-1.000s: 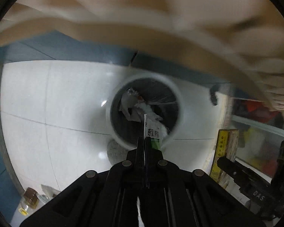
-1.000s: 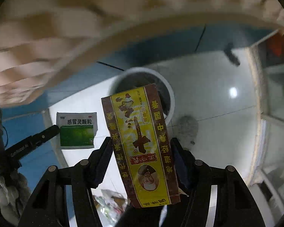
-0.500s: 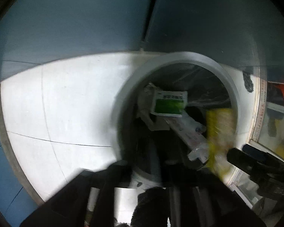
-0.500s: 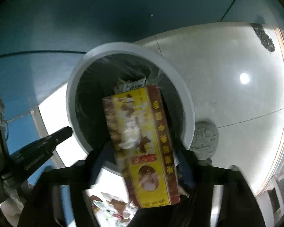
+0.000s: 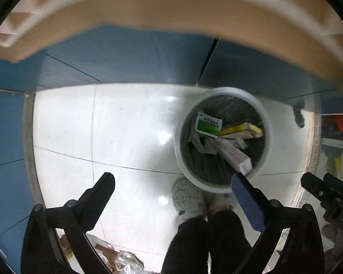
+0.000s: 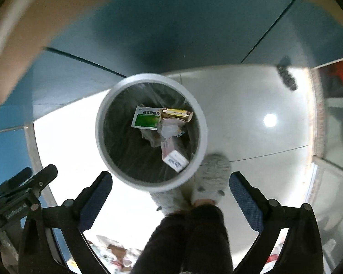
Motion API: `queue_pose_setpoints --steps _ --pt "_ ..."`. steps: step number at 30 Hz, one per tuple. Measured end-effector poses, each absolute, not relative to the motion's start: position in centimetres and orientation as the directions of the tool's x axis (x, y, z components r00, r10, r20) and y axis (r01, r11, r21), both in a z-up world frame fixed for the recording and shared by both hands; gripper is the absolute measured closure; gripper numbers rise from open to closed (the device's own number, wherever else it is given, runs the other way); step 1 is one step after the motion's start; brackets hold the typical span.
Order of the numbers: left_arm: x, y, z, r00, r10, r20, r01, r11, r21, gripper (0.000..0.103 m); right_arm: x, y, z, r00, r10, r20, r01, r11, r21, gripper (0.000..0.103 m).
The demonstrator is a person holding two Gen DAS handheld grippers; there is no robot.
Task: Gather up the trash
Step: 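Raise both tools back up to the counter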
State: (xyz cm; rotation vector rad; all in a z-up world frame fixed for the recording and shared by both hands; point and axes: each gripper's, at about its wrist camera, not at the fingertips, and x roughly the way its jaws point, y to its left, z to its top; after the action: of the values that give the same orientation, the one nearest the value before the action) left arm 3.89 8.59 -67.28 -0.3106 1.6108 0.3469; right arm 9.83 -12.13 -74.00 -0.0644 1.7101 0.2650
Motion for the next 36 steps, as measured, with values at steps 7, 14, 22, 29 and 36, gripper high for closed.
queue_pose_setpoints --steps 7,14,22,29,36 --pt "2.3 7.2 -56.0 -0.014 -0.024 -1.000 -0.415 0.910 -0.016 0.000 7.6 -12.8 -62.0 -0.104 0.090 -0.991 -0.245 0.963 0.113 0.000" --pt "1.5 6.1 -48.0 0.036 -0.028 -0.999 -0.402 0.915 -0.040 0.000 5.9 -14.1 -51.2 -0.054 0.102 -0.993 -0.251 0.961 0.113 0.000" --pt "-0.1 4.1 -39.8 0.079 -0.060 -0.995 -0.370 0.925 -0.085 0.000 4.3 -14.8 -40.9 -0.017 0.128 -0.992 -0.286 0.950 0.128 0.000" --pt "-1.1 3.6 -33.3 0.163 -0.027 -0.986 -0.337 0.938 -0.082 0.000 3.0 -15.5 -33.4 -0.002 0.171 -0.985 -0.280 0.946 0.164 0.000" --pt "3.3 5.0 -27.5 0.308 0.093 -0.947 -0.364 0.931 -0.027 0.000 5.2 -15.9 -26.6 0.101 0.286 -0.953 -0.250 0.935 0.254 0.000"
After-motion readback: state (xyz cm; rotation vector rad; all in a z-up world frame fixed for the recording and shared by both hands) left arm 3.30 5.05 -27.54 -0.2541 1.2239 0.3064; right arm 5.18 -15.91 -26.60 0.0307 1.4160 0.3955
